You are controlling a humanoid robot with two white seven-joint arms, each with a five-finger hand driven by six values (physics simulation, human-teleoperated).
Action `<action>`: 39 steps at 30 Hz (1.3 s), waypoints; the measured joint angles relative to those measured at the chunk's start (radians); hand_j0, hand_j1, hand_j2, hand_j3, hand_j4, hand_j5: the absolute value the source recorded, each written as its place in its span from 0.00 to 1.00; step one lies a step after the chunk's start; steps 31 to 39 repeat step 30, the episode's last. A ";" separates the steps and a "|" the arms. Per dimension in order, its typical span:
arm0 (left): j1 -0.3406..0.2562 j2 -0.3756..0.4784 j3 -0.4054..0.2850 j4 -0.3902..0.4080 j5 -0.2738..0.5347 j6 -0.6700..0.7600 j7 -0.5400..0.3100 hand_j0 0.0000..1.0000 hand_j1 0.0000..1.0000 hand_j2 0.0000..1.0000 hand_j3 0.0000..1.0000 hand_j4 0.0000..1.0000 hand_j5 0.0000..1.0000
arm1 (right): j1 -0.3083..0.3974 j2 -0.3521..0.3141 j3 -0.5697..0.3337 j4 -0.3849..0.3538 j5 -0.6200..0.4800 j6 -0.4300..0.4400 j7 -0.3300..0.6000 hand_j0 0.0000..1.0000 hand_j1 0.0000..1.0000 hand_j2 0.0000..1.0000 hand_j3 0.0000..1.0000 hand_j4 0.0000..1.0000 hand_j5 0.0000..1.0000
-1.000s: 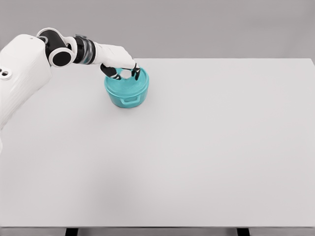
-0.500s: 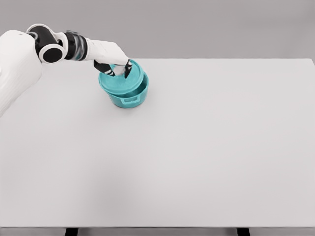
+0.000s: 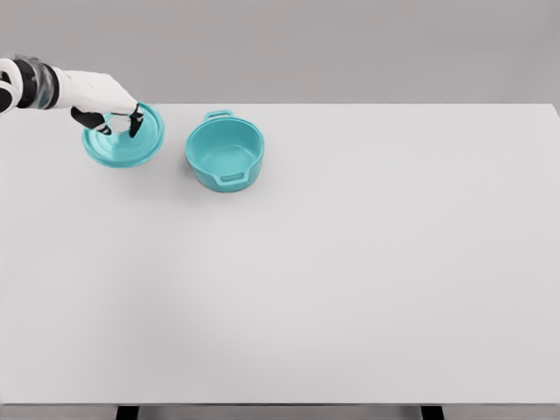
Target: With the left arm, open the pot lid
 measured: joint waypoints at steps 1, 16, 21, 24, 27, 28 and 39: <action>0.000 0.003 0.000 0.000 -0.006 0.000 0.000 0.50 0.50 0.50 0.50 0.50 0.50 | 0.000 0.000 0.000 0.000 0.000 0.000 0.000 1.00 1.00 1.00 1.00 1.00 1.00; 0.000 0.005 0.001 0.004 -0.009 0.001 0.000 1.00 1.00 1.00 1.00 1.00 1.00 | 0.000 0.000 0.000 0.000 0.000 0.000 0.000 1.00 1.00 1.00 1.00 1.00 1.00; 0.003 0.021 0.005 0.097 0.047 0.001 0.000 1.00 1.00 1.00 1.00 1.00 1.00 | 0.000 0.000 0.000 0.000 0.000 0.000 0.000 1.00 1.00 1.00 1.00 1.00 1.00; 0.003 0.025 0.007 0.190 0.094 0.001 0.000 1.00 1.00 1.00 1.00 1.00 1.00 | 0.000 0.000 0.000 0.000 0.000 0.000 0.000 1.00 1.00 1.00 1.00 1.00 1.00; 0.005 0.026 0.008 0.238 0.111 0.001 0.000 1.00 1.00 1.00 1.00 1.00 1.00 | 0.002 0.000 0.000 0.000 0.000 0.000 0.000 1.00 1.00 1.00 1.00 1.00 1.00; 0.005 0.026 0.009 0.249 0.114 0.001 0.000 1.00 1.00 1.00 1.00 1.00 1.00 | 0.000 0.000 0.000 0.000 0.000 0.000 0.000 1.00 1.00 1.00 1.00 1.00 1.00; 0.006 0.025 0.009 0.269 0.118 0.001 0.001 1.00 1.00 1.00 1.00 1.00 1.00 | 0.000 0.000 0.000 0.000 0.000 0.000 0.000 1.00 1.00 1.00 1.00 1.00 1.00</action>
